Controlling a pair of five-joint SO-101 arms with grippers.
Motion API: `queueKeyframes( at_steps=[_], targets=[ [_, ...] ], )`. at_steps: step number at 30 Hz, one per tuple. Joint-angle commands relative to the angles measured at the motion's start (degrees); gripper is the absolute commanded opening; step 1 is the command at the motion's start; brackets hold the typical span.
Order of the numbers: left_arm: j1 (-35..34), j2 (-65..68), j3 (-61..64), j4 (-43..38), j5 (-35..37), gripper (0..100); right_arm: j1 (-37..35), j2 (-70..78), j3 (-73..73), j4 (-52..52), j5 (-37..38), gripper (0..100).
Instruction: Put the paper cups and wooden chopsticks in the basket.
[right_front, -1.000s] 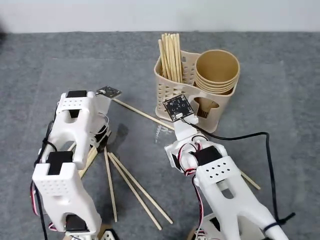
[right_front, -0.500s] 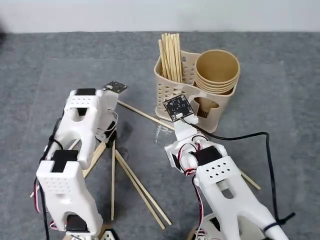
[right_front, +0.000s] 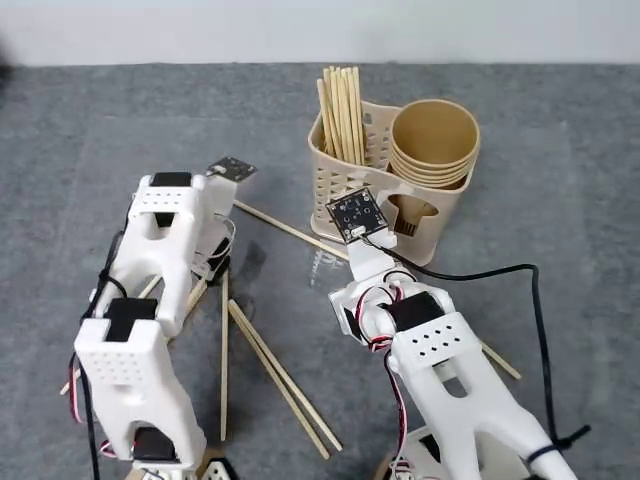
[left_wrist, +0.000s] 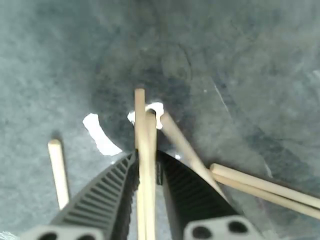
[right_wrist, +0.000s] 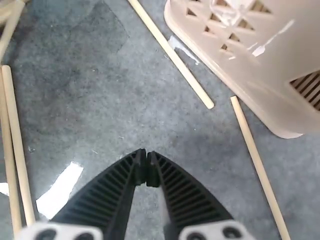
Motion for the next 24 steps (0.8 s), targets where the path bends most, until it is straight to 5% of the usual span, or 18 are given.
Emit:
queueKeyframes(
  at_steps=[1, 14, 24],
  targets=[
    [0.44, -5.98, -1.01, 1.05, -0.44, 1, -0.22, -2.07, 0.0, -1.01, -0.53, 0.9],
    [0.18, 1.49, 0.04, -1.05, -0.88, 2, -0.22, -2.07, 0.0, -1.01, -0.53, 0.9],
    [-2.02, 2.55, -1.63, -3.87, 1.93, 12, -0.22, -2.07, 0.0, -1.01, -0.53, 0.9]
  ],
)
